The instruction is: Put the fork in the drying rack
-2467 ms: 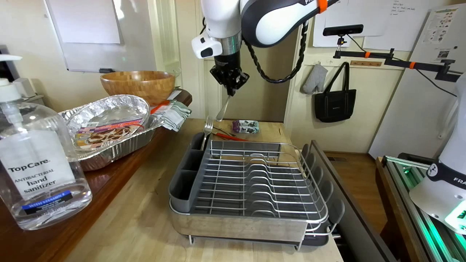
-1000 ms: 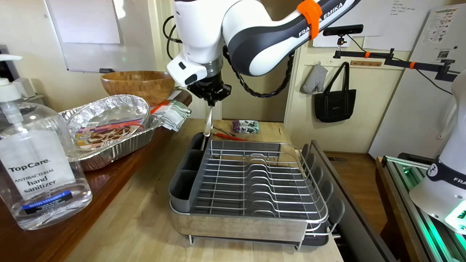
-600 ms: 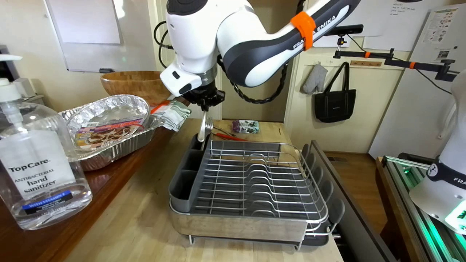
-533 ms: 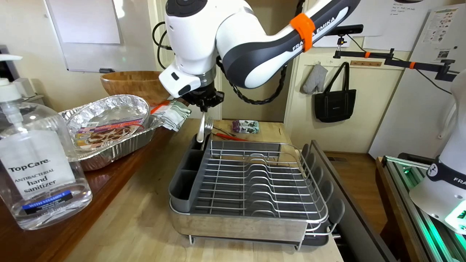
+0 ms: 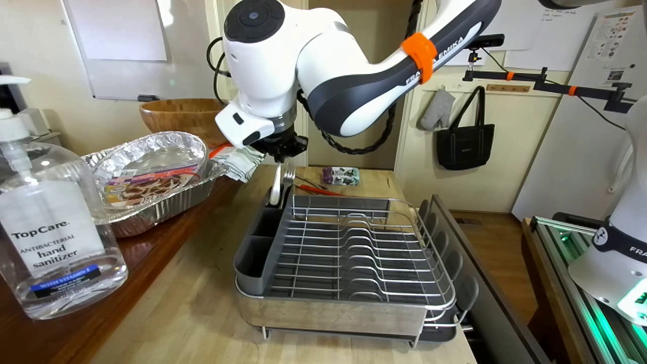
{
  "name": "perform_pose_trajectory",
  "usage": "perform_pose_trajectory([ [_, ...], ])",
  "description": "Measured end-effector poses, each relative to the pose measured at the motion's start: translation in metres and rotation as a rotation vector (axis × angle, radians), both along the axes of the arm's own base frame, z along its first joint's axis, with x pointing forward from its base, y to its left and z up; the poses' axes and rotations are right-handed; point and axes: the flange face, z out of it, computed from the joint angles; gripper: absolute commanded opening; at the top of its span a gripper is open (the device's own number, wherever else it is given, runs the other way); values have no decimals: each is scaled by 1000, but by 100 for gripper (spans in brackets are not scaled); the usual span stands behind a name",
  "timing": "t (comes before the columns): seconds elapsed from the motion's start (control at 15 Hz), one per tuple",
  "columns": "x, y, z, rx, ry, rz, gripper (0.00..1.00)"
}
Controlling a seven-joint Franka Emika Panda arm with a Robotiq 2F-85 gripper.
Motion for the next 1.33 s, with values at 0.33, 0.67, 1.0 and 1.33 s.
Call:
perform_pose_trajectory([
  [0.33, -4, 6, -7, -5, -36, -34, 2],
  [0.67, -8, 9, -18, -13, -81, -67, 2],
  [1.0, -9, 9, -29, -11, -94, -91, 2],
  [1.33, -9, 9, -35, -8, -98, -102, 3],
])
